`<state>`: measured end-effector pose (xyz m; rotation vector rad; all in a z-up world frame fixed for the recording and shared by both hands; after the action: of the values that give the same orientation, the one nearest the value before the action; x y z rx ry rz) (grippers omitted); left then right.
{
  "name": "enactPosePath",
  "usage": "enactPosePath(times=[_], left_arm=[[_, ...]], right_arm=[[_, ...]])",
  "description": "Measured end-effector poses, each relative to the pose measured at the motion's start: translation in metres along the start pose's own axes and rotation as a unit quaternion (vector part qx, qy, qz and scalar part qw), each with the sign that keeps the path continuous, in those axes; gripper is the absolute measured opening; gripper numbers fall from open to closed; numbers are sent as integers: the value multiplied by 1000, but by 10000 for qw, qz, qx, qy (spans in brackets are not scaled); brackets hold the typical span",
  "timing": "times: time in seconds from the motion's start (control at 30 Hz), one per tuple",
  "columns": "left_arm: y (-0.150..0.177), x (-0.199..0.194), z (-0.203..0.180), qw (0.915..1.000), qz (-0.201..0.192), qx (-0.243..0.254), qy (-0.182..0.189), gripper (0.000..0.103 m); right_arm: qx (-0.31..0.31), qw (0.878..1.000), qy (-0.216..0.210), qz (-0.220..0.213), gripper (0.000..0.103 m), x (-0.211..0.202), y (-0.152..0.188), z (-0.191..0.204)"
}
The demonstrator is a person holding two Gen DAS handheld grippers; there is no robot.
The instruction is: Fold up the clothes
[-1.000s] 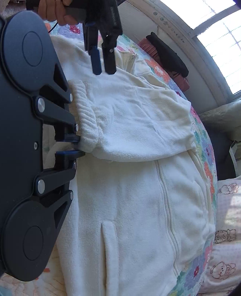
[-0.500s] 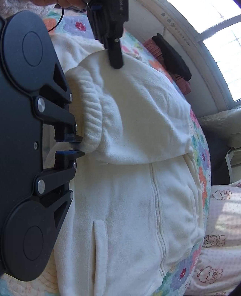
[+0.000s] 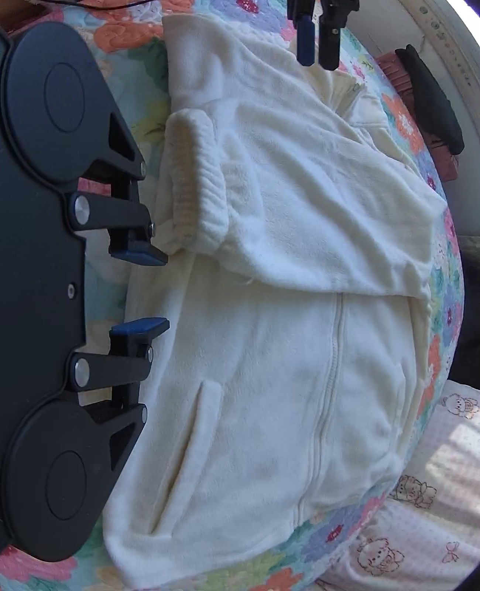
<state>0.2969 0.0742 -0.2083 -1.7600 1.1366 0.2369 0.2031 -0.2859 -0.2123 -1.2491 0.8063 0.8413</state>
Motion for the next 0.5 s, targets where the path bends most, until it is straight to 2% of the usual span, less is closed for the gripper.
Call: enactPosePath(times=[0.1, 0.17, 0.2, 0.27, 0.33, 0.4, 0.5], left_arm=[[-46, 14, 32, 9997, -149, 150, -141, 51], [-79, 30, 49, 9991, -169, 360, -129, 51], [-96, 40, 57, 9988, -168, 442, -110, 51], [-120, 75, 70, 9997, 26, 200, 134, 53], [-145, 109, 83, 9991, 222, -38, 366, 53], [-156, 139, 91, 9984, 391, -269, 306, 53], [-170, 170, 108, 9973, 192, -700, 100, 53]], right_arm=[[330, 9977, -517, -273, 40, -23, -41, -20], [591, 9918, -1056, -409, 51, -30, -79, -25], [667, 9875, -1380, -354, 55, -26, -101, -22], [816, 9757, -2021, -241, 64, -16, -144, -16], [965, 9632, -2508, 15, 64, 8, -186, -3], [1116, 9556, -2716, 234, 64, 41, -223, 10], [1307, 9556, -2618, 336, 64, 94, -271, 21]])
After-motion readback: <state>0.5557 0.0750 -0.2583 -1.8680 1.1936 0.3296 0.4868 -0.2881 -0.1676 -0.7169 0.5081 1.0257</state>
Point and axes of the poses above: each gripper's, at about its wrist camera, not at the fingertips, and x roughly the way its jaws point, z to its left, y to its underside, the point moved 1 cm from there along x, roughly the way its jaws point, and after that the axes turned 15 degrees about x, right-handed, at the moved point
